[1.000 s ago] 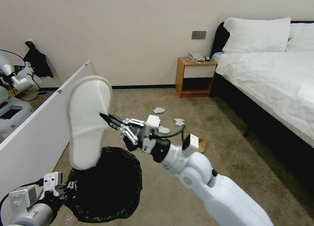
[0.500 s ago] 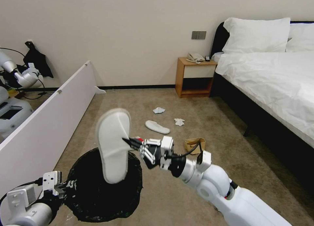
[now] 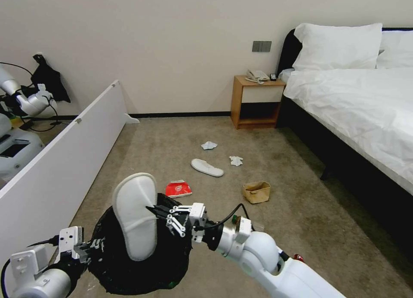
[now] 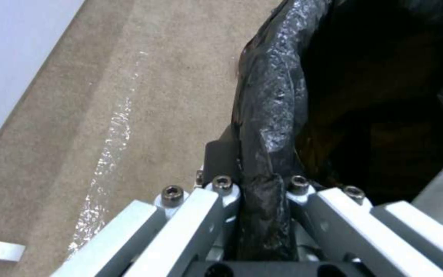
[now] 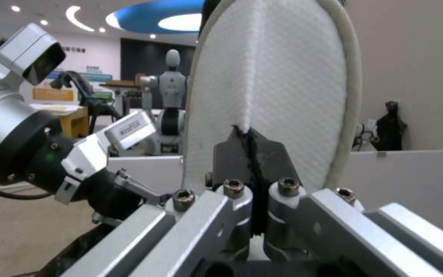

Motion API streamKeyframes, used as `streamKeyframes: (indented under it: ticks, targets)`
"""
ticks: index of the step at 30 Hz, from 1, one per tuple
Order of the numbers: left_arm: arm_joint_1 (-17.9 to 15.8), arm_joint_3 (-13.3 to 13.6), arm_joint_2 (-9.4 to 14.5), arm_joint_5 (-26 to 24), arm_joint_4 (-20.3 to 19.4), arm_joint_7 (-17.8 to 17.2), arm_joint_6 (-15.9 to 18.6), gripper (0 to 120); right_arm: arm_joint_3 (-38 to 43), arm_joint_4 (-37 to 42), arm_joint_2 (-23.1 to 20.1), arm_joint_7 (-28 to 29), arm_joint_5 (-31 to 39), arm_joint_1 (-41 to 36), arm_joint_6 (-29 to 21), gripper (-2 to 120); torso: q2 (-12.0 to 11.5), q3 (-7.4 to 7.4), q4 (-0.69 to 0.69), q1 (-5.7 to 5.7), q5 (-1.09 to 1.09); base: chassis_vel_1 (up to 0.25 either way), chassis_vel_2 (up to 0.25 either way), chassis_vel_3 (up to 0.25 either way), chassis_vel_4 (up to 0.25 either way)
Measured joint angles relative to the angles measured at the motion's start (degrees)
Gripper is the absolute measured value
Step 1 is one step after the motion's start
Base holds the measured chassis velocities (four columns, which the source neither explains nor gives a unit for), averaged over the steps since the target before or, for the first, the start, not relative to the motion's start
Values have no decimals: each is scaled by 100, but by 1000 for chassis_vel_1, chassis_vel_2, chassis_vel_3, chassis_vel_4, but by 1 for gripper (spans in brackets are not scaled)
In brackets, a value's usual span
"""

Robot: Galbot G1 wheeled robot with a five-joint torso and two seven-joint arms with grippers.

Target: Pick up the trash bin, then pick up the garbage from the floor and place it into the trash bin.

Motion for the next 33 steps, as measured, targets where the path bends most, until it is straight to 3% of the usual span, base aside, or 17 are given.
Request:
streamKeyframes:
  ticks: [7,15,18,24,33]
  targets:
    - [-5,26,1,-21,0,0,0,3,-9,-21,29,29,-9,-37,26,1,0,0,-1,0,0,0,0,0,0]
    - [-16,55,-16,-24,0,-6,0,3,-40,18,-80,70,3,-181,82,32,0,0,-1,0,1,0,0,0,0]
    - [-19,48,-13,-31,0,-9,0,3,-45,20,-100,70,1,-183,89,37,0,0,-1,0,1,0,0,0,0]
    - [5,43,-36,-37,0,-20,0,3,32,119,-83,186,-8,-200,104,65,-1,0,0,0,1,0,0,0,0]
    - [-46,-16,-34,-57,2,-33,0,3,342,429,-277,171,77,-406,165,90,-1,0,-2,0,1,0,0,0,0]
